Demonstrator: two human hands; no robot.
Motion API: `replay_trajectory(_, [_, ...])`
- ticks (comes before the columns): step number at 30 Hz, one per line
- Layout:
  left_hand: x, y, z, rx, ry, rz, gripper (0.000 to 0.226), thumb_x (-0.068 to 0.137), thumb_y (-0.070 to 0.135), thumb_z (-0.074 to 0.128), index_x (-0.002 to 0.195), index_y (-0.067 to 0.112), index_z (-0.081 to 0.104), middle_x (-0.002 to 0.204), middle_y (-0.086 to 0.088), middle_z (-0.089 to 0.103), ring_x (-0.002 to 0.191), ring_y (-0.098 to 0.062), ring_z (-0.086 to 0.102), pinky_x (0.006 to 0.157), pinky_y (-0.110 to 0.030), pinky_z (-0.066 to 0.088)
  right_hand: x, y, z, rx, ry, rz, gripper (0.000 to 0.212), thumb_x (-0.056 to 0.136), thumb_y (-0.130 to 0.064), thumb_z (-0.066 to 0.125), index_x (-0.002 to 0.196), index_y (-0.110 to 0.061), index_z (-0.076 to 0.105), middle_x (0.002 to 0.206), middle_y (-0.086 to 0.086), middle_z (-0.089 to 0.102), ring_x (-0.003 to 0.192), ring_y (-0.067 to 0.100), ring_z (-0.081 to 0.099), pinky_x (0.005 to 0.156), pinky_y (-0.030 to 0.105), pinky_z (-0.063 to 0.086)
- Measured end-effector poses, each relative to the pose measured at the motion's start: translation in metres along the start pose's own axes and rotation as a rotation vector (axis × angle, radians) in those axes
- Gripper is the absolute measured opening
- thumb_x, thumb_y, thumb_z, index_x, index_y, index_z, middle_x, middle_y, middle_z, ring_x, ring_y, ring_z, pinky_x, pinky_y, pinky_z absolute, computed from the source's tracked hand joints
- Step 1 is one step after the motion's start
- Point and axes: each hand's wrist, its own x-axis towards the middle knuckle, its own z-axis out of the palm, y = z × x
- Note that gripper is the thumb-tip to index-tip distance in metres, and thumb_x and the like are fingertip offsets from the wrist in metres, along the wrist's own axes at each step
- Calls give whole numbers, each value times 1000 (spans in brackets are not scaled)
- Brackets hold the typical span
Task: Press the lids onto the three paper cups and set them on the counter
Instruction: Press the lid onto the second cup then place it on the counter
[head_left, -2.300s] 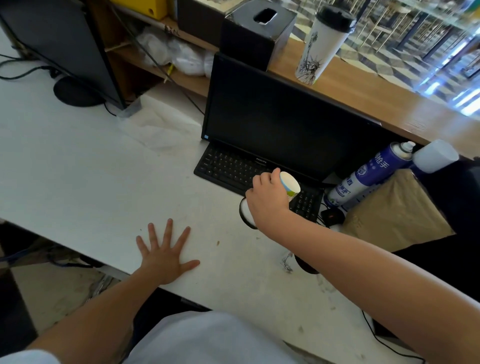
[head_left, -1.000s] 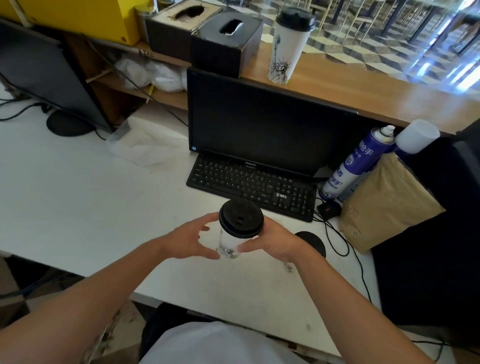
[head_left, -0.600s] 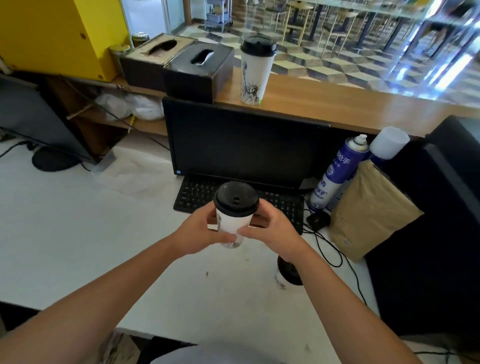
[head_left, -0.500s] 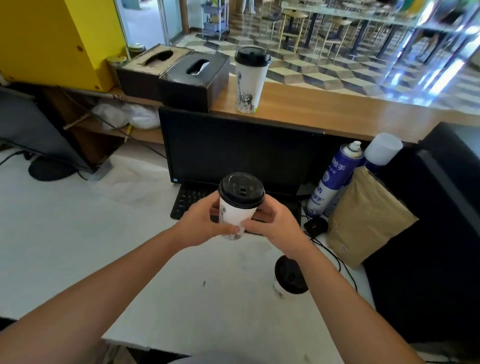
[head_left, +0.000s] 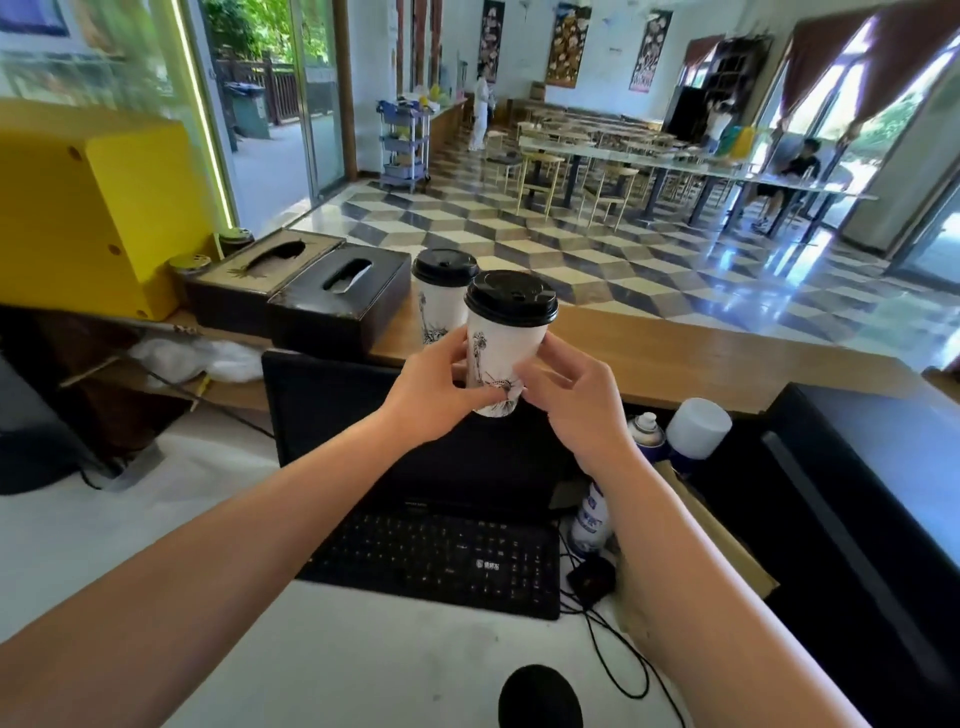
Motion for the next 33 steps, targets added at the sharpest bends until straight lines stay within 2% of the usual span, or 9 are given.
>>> replay_trajectory(6, [44,-6,22,3,66,-58,66,74,7,83,133,23,58,125,4,71,120,-15,64,106,-44,51,40,17,-8,-45,102,39,41,94,-28,67,132,-42,63,124,-20,71,114,10,69,97,48,56])
replay_trajectory(10, [60,-14,44,41,135,-70,60,79,9,79,132,25,57,122,3,72,120,-13,64,105,-41,51,58,30,-8,-110,137,80,36,99,-24,60,113,-57,63,97,-39,70,97,-6,69,95,45,58])
replay_trajectory(12, [66,-19,55,90,164,-63,55,84,10,75,133,23,55,119,3,73,114,-13,67,99,-32,53,68,39,-8,-132,160,91,32,101,-23,57,121,-47,64,88,-41,68,94,-11,67,96,38,57])
replay_trajectory(15, [75,-22,63,127,190,-63,51,86,6,71,131,20,53,114,3,73,108,-13,68,77,2,42,81,49,-6,-145,171,84,36,101,-22,56,134,-34,62,91,-35,68,89,-23,60,85,17,52])
replay_trajectory(18, [85,-30,65,156,199,-65,48,85,3,71,128,19,54,109,4,73,104,-12,67,68,8,35,88,56,-4,-154,151,93,36,99,-22,59,134,-33,62,102,-26,70,91,-24,59,77,8,47])
replay_trajectory(20, [90,-36,66,182,187,-70,50,86,2,69,129,20,53,111,3,73,107,-12,68,76,4,40,93,62,-5,-147,152,119,35,97,-20,61,127,-37,63,102,-27,70,94,-18,63,82,15,51])
replay_trajectory(22, [95,-42,68,186,173,-85,53,86,0,67,132,20,52,114,1,73,111,-16,68,91,-15,50,98,68,-4,-148,150,130,36,95,-19,63,125,-39,64,103,-28,70,100,-11,64,87,22,54])
replay_trajectory(25, [100,-49,69,165,175,-126,57,87,0,65,138,21,49,118,-1,72,115,-19,67,102,-37,54,103,72,-2,-169,135,124,37,95,-21,64,130,-32,64,113,-22,71,109,-5,64,85,18,50])
replay_trajectory(33, [106,-53,71,287,166,-146,63,90,6,63,148,13,38,115,-5,73,112,-25,67,100,-42,54,110,74,0,-215,128,126,38,95,-19,65,132,-26,62,119,-17,71,119,2,64,90,20,52])
